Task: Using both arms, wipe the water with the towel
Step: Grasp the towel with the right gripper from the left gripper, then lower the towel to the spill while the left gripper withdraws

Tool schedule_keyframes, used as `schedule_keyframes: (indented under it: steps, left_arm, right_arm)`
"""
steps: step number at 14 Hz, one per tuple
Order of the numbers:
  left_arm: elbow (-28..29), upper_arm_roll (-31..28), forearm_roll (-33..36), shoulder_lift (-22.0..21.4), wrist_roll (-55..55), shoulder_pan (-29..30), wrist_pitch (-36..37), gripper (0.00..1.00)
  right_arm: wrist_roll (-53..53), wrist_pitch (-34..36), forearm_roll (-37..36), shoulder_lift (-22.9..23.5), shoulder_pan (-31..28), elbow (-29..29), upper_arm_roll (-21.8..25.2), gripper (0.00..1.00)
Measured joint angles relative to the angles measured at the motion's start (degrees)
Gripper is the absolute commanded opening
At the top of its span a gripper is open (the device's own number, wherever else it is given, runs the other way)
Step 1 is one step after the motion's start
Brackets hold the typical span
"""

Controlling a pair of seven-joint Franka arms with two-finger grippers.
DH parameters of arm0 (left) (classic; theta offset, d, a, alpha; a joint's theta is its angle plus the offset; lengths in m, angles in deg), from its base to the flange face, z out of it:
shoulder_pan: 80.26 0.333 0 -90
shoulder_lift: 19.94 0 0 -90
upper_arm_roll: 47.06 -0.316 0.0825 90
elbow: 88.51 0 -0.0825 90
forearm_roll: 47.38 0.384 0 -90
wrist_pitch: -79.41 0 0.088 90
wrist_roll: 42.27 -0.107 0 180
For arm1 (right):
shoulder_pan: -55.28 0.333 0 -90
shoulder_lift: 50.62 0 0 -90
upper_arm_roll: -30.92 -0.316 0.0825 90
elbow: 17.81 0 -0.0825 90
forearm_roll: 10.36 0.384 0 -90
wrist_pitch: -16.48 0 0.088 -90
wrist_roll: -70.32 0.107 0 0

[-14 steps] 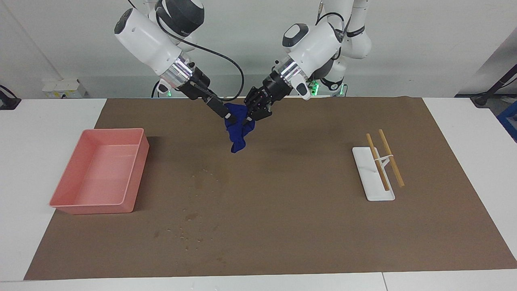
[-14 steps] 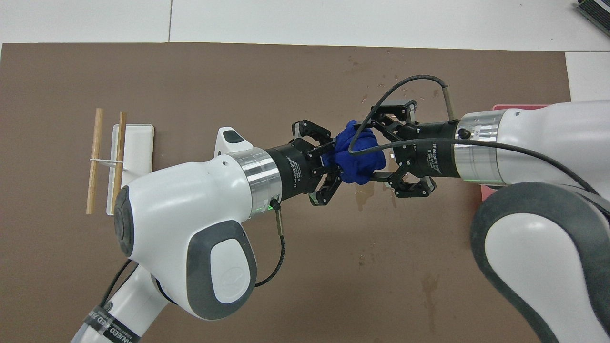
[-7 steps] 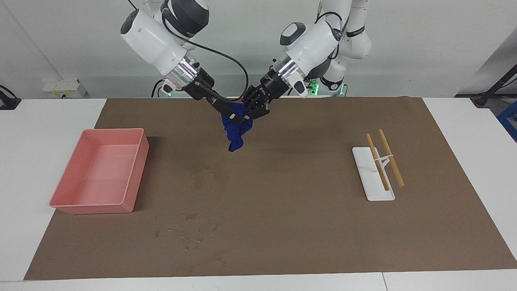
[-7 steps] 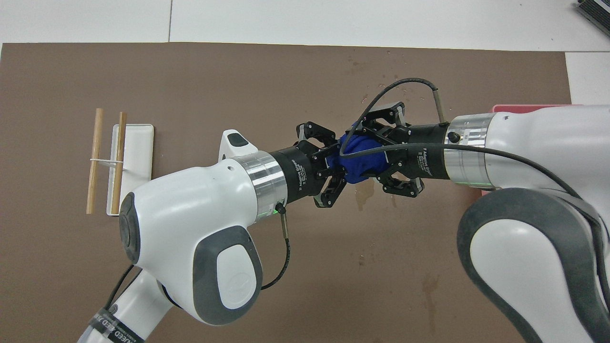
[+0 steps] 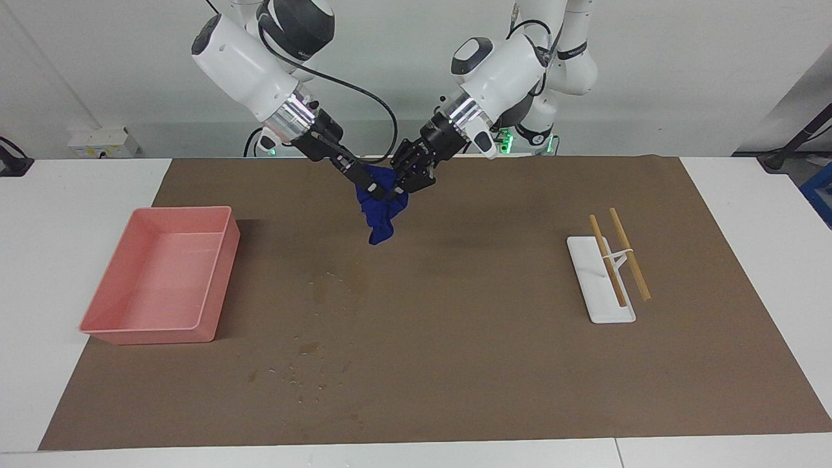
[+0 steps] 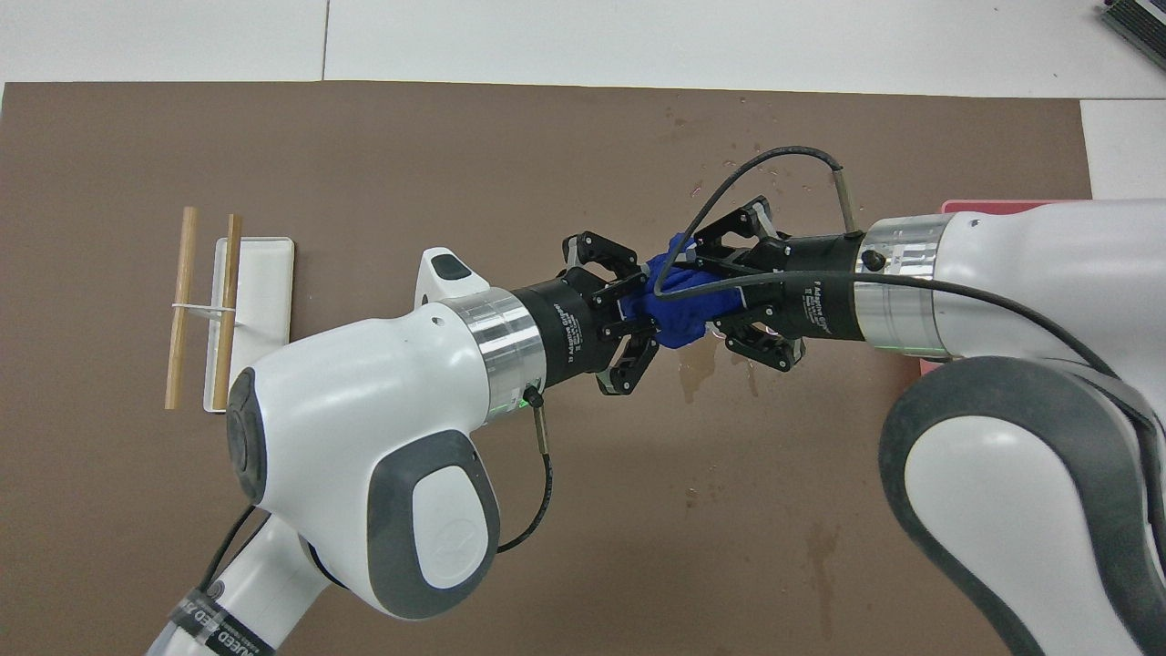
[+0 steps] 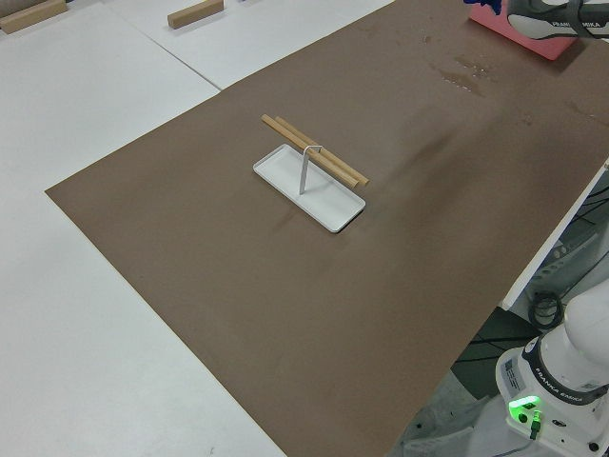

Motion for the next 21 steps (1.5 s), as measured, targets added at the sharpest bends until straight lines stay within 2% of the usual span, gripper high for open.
schedule_keyframes:
  steps: [1, 6, 8, 10, 12, 14, 17, 19, 21]
  left_arm:
    - [0.0, 0.0, 0.0, 0.0, 0.0, 0.0, 0.0, 1.0]
    - [-0.2, -0.9, 0.3, -0.1, -0.3, 0.5, -0.3, 1.0]
    - [-0.6, -0.9, 3.8, -0.3, -0.8, 1.6, 0.7, 1.0]
    - [-1.8, -0.8, 12.0, -0.5, -1.5, 3.6, 4.4, 1.0]
    - [-4.3, -1.1, 23.5, -0.5, -2.4, 7.2, 10.1, 1.0]
    - [-6.6, -1.4, 32.3, -0.5, -5.1, 11.3, 16.6, 1.0]
    - [-7.3, -1.6, 36.3, -0.5, -16.8, 16.2, 22.5, 1.0]
    - [-8.7, -1.7, 38.9, -0.5, -30.8, 19.6, 28.0, 1.0]
    - [-10.1, -1.8, 40.4, -0.5, -45.2, 23.1, 31.7, 1.0]
  right_arm:
    - [-0.4, 0.0, 0.0, 0.0, 0.0, 0.0, 0.0, 0.0]
    - [-1.6, 0.5, 0.1, -0.1, 0.1, -0.1, -0.1, 0.0]
    - [-3.5, 0.4, 0.2, -0.1, 0.5, -0.1, -0.3, 0.0]
    - [-6.9, 0.6, 0.2, 0.0, 0.9, 0.5, -0.4, 0.0]
    - [-12.9, 3.4, -0.4, -0.1, 0.8, 2.2, -0.2, 0.0]
    - [-20.4, 5.8, -4.4, -0.6, 0.8, 4.8, -0.1, 0.0]
    - [-29.3, 6.2, -11.3, -2.0, 1.2, 9.1, -0.3, 0.0]
    - [-35.4, 6.1, -13.3, -2.2, 1.3, 11.3, -0.3, 0.0]
    - [-40.0, 4.4, -13.6, -0.5, 1.5, 13.5, -0.3, 0.0]
